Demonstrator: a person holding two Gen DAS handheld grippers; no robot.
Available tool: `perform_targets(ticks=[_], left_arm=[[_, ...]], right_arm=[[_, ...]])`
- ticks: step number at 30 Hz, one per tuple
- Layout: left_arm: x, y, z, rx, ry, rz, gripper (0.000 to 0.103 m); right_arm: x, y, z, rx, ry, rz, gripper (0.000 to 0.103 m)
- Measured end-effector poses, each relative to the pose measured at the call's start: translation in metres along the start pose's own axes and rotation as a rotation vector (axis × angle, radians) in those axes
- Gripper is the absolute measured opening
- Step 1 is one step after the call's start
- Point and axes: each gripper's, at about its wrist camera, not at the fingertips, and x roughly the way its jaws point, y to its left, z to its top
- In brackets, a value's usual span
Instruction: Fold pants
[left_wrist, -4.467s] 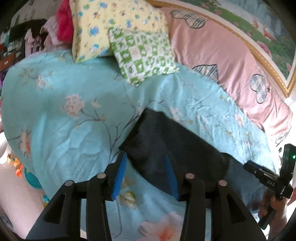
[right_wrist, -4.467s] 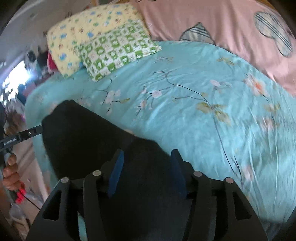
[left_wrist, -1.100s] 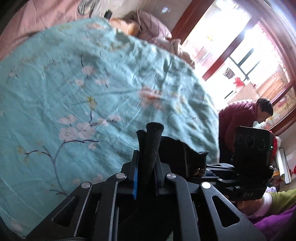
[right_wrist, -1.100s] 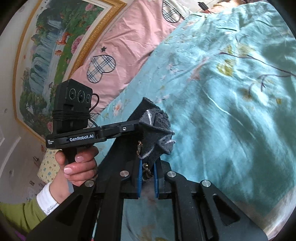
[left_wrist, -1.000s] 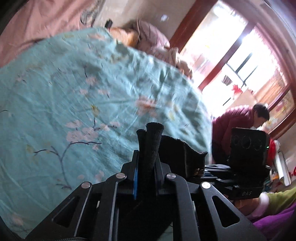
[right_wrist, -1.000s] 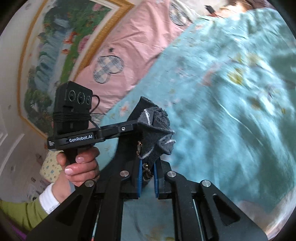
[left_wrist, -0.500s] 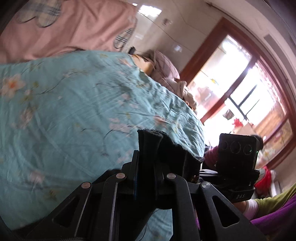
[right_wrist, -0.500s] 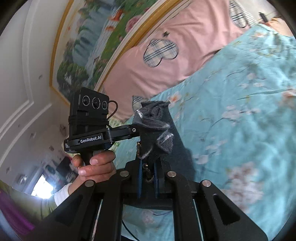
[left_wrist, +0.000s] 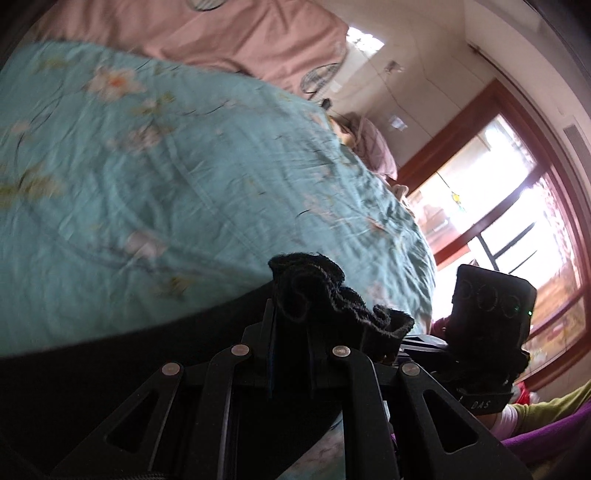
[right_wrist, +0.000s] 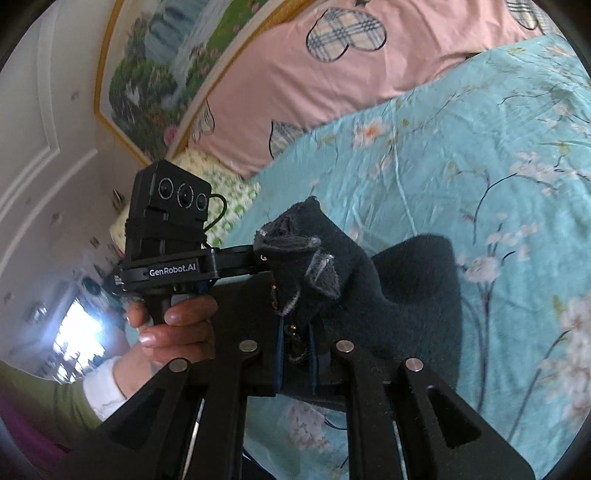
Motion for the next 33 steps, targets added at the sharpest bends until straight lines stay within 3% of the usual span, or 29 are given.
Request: perform_targets(ticks=[12, 16, 22, 24, 33], left_arm=[[-0.006, 0.023, -0.022, -0.085, -0.031, 0.023, 0.012], [-0.008, 0.025, -0.028, -0.103, -0.029, 0.041, 0.016], [-0.027, 0.036, -0.041, -0.166, -0.061, 0.108, 0.042], [-0.038, 0.039, -0.046, -0.195, -0.086, 0.134, 0.052], [-0.090, 0.045, -0.077, -0.291, -0.214, 0.260, 0.061]], right_arm=[[0.021, 0.013, -0.005, -0.093, 0.094, -0.083, 0.015], [0.025, 0.016, -0.009, -0.122, 0.127, -0.100, 0.017], [0.031, 0.029, -0.015, -0.184, 0.168, -0.082, 0.045], [0.033, 0.033, -0.017, -0.194, 0.182, -0.076, 0.046], [0.027, 0.046, -0.011, -0.170, 0.186, 0.004, 0.046]])
